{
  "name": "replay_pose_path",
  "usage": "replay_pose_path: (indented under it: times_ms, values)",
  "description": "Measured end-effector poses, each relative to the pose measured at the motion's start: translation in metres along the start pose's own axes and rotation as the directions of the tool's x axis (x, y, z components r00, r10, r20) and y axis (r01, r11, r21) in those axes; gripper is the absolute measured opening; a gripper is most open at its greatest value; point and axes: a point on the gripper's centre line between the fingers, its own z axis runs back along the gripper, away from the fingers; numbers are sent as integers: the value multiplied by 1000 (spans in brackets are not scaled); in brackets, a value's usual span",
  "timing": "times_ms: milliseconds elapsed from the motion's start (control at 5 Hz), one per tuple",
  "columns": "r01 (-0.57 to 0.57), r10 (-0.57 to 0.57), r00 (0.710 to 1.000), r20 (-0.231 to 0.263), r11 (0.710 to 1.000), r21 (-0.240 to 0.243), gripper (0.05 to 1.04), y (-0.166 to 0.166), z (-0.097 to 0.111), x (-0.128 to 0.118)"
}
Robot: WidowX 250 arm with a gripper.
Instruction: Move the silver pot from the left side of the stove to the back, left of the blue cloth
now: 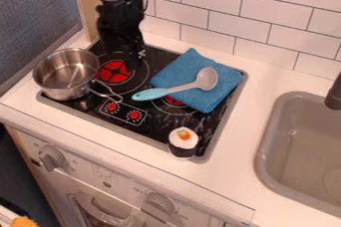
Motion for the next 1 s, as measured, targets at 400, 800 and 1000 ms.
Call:
replay_pose_path:
  times_ms: [400,800,1000]
  values:
    - [-265,267,964,-11,961,85,1000,14,13,-18]
    - [-391,392,920,21,910,137,1000,22,25,-35]
    - [-411,411,911,30,904,117,1000,28,11,-41]
